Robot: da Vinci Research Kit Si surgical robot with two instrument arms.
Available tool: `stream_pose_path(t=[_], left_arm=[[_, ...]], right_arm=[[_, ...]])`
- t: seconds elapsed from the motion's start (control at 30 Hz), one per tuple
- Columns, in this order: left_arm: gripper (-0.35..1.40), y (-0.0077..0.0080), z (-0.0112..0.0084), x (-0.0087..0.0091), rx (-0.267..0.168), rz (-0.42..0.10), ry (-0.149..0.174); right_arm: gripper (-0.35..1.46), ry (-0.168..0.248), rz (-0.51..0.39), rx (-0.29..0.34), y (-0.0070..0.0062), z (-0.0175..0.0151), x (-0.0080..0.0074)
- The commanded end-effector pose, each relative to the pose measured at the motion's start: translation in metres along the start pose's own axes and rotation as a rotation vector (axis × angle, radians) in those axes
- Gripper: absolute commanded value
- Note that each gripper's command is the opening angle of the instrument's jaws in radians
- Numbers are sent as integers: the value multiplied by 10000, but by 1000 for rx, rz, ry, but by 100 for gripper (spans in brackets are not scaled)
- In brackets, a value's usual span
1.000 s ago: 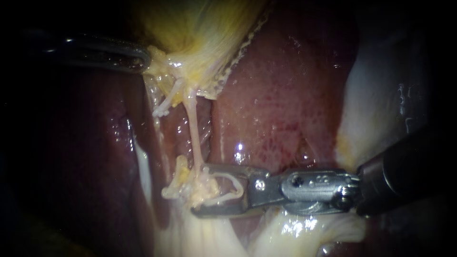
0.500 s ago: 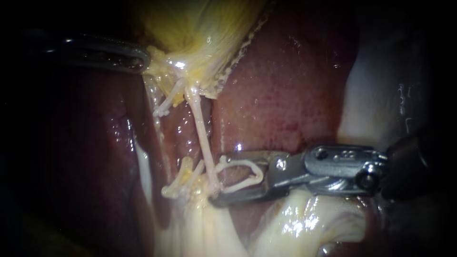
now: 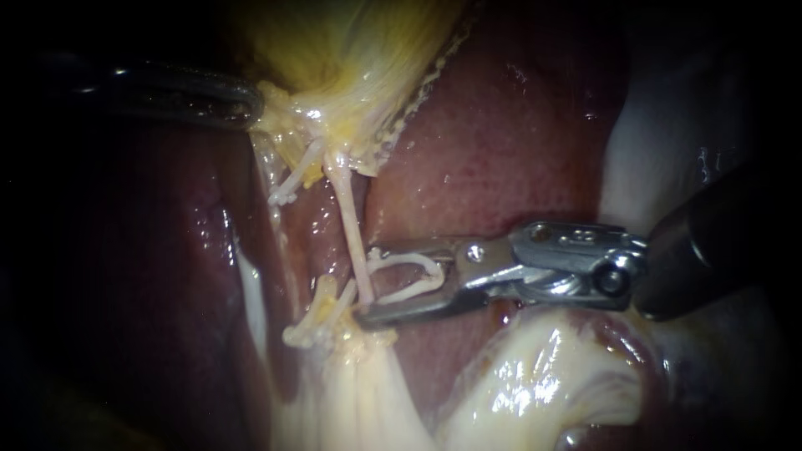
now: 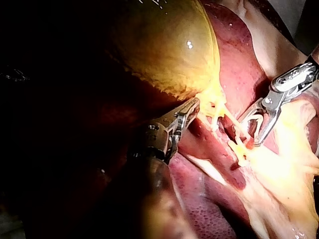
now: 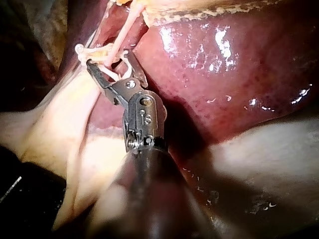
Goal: Clipping first clip right tube
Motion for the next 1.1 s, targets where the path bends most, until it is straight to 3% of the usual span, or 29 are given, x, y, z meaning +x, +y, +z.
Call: stream_pose_path(t=[0.03, 0.17, 0.23, 0.33, 0.7, 0.87, 1.1], left_arm=[[-35, 0, 0, 0, 0, 0, 0], [-35, 0, 1, 0, 0, 0, 0], [-35, 0, 1, 0, 0, 0, 0], [-35, 0, 1, 0, 0, 0, 0], [-35, 0, 1, 1, 0, 0, 0], [-35, 0, 1, 1, 0, 0, 0], [-35, 0, 1, 1, 0, 1, 0]], right_arm=[[50, 24, 17, 34, 0, 4, 2], [50, 85, 73, 133, -5, 9, 5], [50, 119, 93, 131, -10, 9, 7], [50, 135, 124, 140, -18, 10, 8], [45, 117, 145, 184, -23, 5, 10], [19, 80, 132, 241, -21, 0, 7], [-10, 75, 128, 247, -15, -1, 5]])
